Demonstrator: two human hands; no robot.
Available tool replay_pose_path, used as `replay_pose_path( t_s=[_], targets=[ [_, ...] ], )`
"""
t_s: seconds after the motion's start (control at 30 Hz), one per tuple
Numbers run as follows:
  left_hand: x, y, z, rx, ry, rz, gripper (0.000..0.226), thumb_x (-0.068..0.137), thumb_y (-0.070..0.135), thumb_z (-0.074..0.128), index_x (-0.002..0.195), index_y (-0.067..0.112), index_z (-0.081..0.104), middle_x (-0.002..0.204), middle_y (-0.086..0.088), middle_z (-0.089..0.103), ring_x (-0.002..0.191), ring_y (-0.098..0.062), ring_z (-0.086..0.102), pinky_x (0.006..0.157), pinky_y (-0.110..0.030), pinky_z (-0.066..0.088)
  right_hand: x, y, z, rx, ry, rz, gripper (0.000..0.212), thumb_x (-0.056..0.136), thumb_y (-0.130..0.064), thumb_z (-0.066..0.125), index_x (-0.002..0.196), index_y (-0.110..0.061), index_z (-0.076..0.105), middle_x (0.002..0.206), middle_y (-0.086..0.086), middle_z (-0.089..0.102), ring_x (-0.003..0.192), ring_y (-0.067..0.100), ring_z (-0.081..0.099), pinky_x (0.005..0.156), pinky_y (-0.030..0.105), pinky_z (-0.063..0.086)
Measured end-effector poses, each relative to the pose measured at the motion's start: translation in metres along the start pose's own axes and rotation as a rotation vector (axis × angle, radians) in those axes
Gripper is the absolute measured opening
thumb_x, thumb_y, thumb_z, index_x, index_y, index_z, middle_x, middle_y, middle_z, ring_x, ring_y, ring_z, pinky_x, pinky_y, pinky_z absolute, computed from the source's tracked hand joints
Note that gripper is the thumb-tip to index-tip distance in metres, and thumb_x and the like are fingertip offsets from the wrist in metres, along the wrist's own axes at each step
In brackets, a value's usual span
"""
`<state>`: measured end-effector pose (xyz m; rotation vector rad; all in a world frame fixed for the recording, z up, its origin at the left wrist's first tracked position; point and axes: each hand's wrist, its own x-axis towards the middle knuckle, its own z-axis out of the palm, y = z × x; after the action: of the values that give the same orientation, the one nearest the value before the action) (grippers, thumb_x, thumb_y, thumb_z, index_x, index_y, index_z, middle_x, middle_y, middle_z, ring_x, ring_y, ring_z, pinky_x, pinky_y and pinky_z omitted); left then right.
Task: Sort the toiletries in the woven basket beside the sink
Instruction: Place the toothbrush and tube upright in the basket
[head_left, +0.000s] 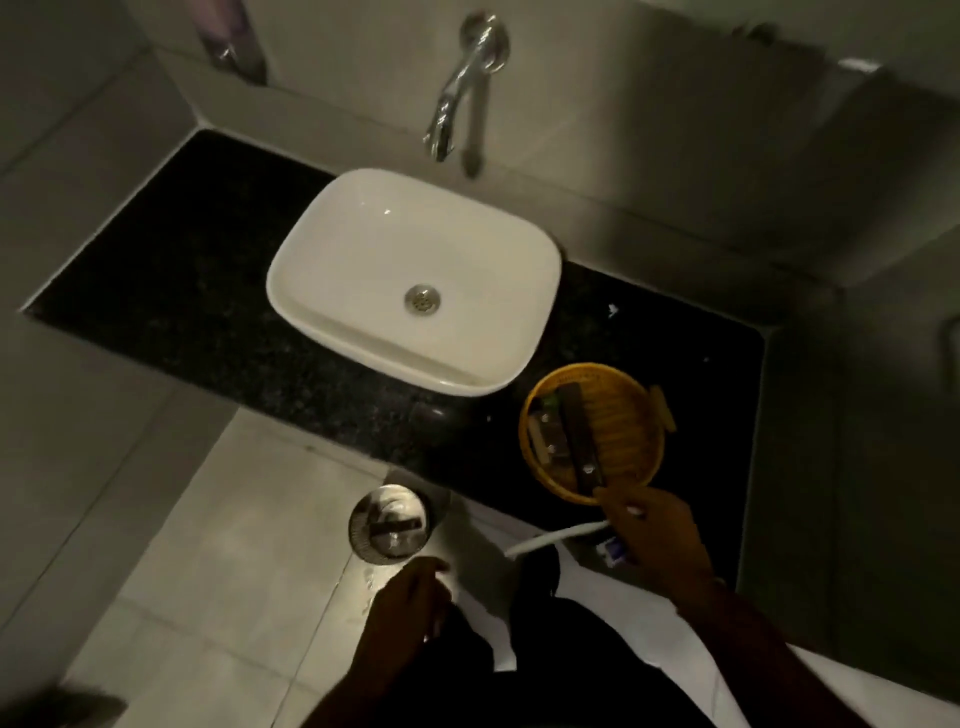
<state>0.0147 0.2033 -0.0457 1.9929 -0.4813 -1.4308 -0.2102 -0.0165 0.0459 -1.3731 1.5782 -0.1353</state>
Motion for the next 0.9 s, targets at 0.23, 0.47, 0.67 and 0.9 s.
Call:
replay_pose_path(
  t_s=[0.23, 0.47, 0.67, 0.9],
  targets=[
    [0.041, 0.146, 0.072, 0.433, -0.322, 0.491, 0.055, 0.105, 0.064, 0.043, 0.158, 0.048, 0.042, 0.131, 0.006, 0.076, 0.121, -0.013, 0.071, 0.108, -0.037, 0.056, 0.069, -0.026, -0.025, -0.188, -0.214, -0.193, 0.029, 0.091, -0.039, 0.076, 0.072, -0.017, 0.072, 0.068, 0.002, 0.075, 0.066, 0.014, 0.074, 0.068, 0.033, 0.061],
    [0.093, 0.203, 0.126, 0.366, -0.314, 0.224, 0.024, 0.113, 0.027, 0.051, 0.102, 0.018, 0.070, 0.080, -0.003, 0.071, 0.066, -0.010, 0.068, 0.071, -0.037, 0.058, 0.140, -0.032, -0.066, -0.059, -0.175, -0.089, 0.027, 0.091, -0.045, 0.074, 0.088, -0.019, 0.080, 0.105, 0.008, 0.077, 0.100, 0.020, 0.067, 0.094, 0.035, 0.058],
    [0.139, 0.232, 0.164, 0.154, -0.262, -0.098, 0.029, 0.114, 0.024, 0.046, 0.098, 0.019, 0.070, 0.088, -0.006, 0.069, 0.067, -0.016, 0.069, 0.051, -0.022, 0.059, 0.154, 0.015, -0.105, 0.501, -0.326, 0.341, 0.046, 0.100, -0.037, 0.066, 0.140, -0.013, 0.064, 0.138, 0.014, 0.069, 0.118, 0.029, 0.069, 0.105, 0.047, 0.055],
    [0.167, 0.245, 0.188, 0.108, -0.207, -0.151, 0.022, 0.110, 0.018, 0.056, 0.110, 0.005, 0.073, 0.094, -0.010, 0.072, 0.076, -0.021, 0.071, 0.049, -0.024, 0.059, 0.157, 0.032, -0.085, 0.391, -0.096, 0.274, 0.028, 0.094, -0.025, 0.076, 0.111, -0.003, 0.078, 0.123, 0.015, 0.075, 0.116, 0.034, 0.070, 0.104, 0.047, 0.056]
  ],
)
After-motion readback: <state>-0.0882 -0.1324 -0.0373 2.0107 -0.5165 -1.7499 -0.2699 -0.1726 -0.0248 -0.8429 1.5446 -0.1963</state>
